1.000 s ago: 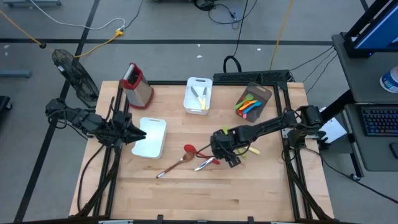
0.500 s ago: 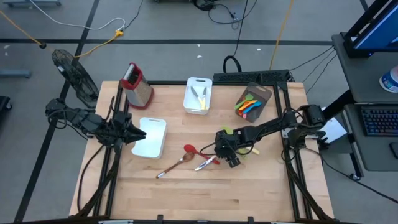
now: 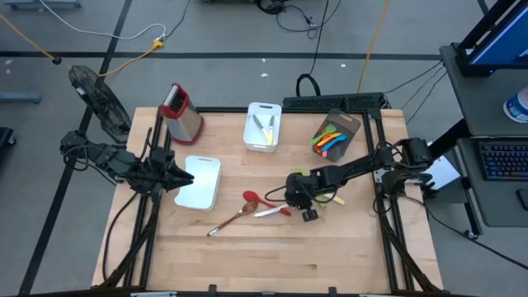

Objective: Pick & Place Kitchen Items
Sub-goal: Put the yellow table knife into the top white bin

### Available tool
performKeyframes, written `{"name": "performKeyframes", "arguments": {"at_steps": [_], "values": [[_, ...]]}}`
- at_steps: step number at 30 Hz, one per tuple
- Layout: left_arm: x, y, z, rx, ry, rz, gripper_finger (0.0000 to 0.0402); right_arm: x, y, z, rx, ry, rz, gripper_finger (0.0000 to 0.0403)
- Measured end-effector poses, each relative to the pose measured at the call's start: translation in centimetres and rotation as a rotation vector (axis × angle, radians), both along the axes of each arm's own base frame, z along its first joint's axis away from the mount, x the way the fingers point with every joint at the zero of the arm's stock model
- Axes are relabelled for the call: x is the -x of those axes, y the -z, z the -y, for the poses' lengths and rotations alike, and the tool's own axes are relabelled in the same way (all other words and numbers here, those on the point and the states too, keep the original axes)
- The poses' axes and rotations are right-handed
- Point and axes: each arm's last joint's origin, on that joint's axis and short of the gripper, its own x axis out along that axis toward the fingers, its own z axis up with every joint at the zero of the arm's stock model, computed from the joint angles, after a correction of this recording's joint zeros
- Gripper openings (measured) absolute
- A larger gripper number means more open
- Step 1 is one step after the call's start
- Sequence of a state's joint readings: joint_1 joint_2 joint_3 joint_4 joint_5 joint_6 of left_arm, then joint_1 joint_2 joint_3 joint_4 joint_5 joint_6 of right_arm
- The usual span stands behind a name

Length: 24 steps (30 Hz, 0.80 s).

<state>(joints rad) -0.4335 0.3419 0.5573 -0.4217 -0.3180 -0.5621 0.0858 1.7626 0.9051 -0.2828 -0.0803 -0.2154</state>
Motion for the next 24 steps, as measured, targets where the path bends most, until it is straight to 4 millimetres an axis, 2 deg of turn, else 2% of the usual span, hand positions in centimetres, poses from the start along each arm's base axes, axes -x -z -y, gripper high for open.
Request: {"name": "performKeyframes", "arguments": {"at_steps": [11, 24], "values": [[0.0, 0.0, 0.0, 0.005, -0.001, 0.0, 0.0081, -0.8, -0.8, 0.5, -0.086, 0.082, 0.074, 0.0065], [0.0, -0.1, 0.0, 0.012, -0.001, 0.006, 0.0081, -0.8, -5.5, 0.6, -0.114, 0.103, 0.229, 0.0061]]}}
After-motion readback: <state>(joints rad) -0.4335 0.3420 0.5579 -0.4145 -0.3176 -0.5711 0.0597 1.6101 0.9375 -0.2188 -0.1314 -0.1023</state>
